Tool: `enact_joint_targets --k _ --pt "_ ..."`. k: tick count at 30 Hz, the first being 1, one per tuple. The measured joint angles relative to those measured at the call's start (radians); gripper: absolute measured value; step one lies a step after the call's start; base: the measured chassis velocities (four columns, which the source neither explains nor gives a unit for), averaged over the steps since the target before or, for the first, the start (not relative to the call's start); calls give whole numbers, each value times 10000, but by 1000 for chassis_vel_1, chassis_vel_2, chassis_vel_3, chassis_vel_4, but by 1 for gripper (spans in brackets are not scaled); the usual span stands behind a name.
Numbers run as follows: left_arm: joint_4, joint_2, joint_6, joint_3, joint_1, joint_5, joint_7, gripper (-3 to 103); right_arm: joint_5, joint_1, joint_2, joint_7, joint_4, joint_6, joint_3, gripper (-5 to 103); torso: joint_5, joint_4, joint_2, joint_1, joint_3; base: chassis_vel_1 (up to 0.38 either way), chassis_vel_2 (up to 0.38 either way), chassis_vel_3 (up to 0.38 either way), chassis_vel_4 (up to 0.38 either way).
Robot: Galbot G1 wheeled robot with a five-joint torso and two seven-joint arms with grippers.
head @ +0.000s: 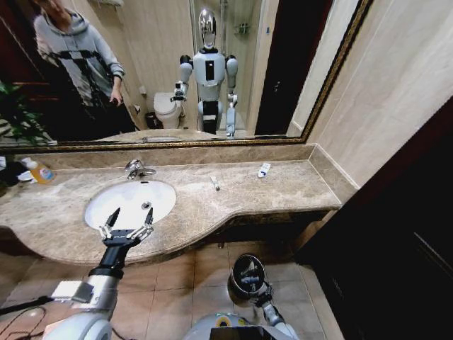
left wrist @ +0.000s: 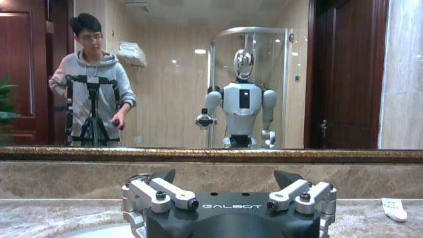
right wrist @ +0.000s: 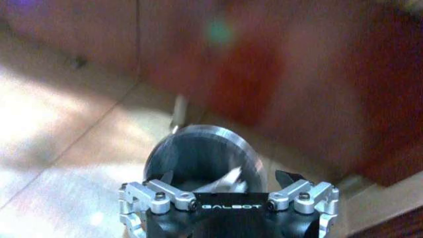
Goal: Pick up the trash from the sink and place it in the trash bin.
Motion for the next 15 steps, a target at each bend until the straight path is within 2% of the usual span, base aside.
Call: enact_joint_targets --k 5,8,9,14,15 --pt "0 0 0 0 0 0 0 100 426 -717 -382 304 1581 190 75 100 0 0 0 0 0 0 0 0 0" --pt "0 0 0 0 0 0 1 100 1784 -2162 -1075 326 4570 -264 292 100 2 1 0 0 -1 0 0 0 0" --pt "0 0 0 0 0 0 1 100 1784 -2162 -1075 326 4570 -264 292 100 2 1 0 0 -1 0 0 0 0" --pt "-1 0 0 0 0 0 0 100 3010 -3624 -1694 202 7946 -974 609 100 -1 -2 1 -2 -1 0 0 0 0" --pt "-1 0 0 0 0 0 0 100 3010 -3624 -1694 202 7946 -974 609 100 -1 -2 1 -2 -1 0 0 0 0"
